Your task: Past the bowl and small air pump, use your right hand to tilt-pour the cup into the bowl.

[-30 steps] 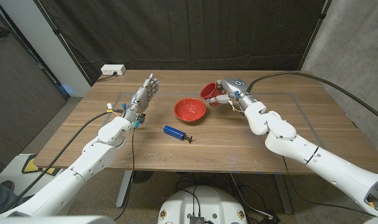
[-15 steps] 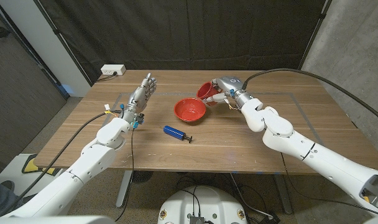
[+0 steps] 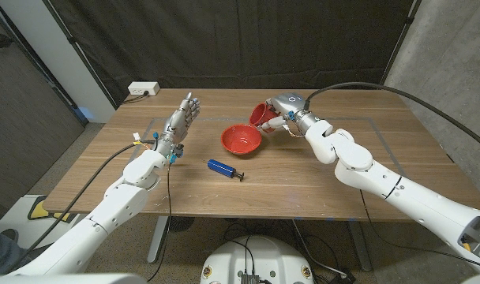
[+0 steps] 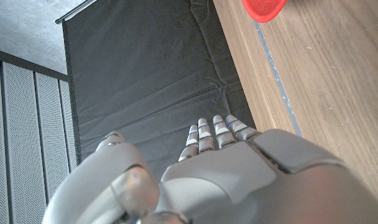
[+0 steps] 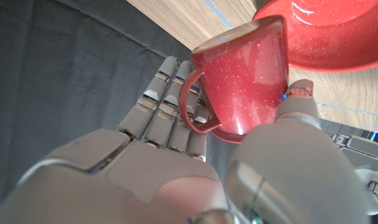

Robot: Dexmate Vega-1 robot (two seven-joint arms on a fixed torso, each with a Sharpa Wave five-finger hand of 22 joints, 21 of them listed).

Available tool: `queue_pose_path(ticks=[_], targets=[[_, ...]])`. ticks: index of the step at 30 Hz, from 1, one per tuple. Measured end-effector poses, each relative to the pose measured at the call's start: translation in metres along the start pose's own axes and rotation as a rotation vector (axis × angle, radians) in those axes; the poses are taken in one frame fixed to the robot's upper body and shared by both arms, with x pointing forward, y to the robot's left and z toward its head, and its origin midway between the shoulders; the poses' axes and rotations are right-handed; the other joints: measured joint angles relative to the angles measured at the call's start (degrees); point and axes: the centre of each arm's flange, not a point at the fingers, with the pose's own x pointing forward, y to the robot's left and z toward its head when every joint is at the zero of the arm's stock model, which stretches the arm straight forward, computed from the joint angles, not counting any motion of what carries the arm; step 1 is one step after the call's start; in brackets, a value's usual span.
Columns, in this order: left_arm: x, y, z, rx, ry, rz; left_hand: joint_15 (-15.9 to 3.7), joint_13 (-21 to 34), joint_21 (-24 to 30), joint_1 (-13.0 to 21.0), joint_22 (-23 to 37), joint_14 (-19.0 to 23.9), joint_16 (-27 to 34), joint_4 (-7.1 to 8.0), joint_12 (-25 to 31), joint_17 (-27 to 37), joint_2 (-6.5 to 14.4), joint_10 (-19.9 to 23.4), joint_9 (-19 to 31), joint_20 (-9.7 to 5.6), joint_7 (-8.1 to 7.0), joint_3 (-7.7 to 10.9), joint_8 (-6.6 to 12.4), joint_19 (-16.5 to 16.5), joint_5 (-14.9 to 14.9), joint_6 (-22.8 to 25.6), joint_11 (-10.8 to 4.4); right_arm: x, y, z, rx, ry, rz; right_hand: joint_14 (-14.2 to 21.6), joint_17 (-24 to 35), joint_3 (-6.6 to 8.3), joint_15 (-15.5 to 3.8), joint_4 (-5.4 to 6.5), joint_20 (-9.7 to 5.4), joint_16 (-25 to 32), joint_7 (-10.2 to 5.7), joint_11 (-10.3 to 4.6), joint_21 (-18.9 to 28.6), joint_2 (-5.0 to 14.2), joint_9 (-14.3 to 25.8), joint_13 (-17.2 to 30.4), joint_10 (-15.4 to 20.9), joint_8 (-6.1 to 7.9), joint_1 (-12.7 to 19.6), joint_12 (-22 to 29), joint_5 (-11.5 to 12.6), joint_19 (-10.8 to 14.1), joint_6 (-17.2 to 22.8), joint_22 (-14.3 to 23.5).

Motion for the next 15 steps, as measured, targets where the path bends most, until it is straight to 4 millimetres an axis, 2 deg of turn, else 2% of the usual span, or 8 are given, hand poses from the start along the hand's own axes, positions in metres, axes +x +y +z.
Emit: queue_pose_path(ticks=[15], targets=[[0.0008, -0.0069, -0.0008, -0.006, 0.0, -0.021, 0.0, 0.0, 0.0, 0.5, 0.0, 0.0, 0.0, 0.0, 0.0, 0.0, 0.5, 0.2, 0.0, 0.0, 0.21, 0.0, 0.0, 0.0, -0.4, 0.2, -0.24, 0.0059, -0.0035, 0.0002, -0.128, -0.032, 0.015, 0.2, 0.0, 0.18, -0.19, -0.18, 0.0, 0.0, 0.1, 0.09, 0.0, 0.0, 0.0, 0.0, 0.5, -0.32, 0.0, -0.2, -0.2, 0.0, 0.5, 0.0]])
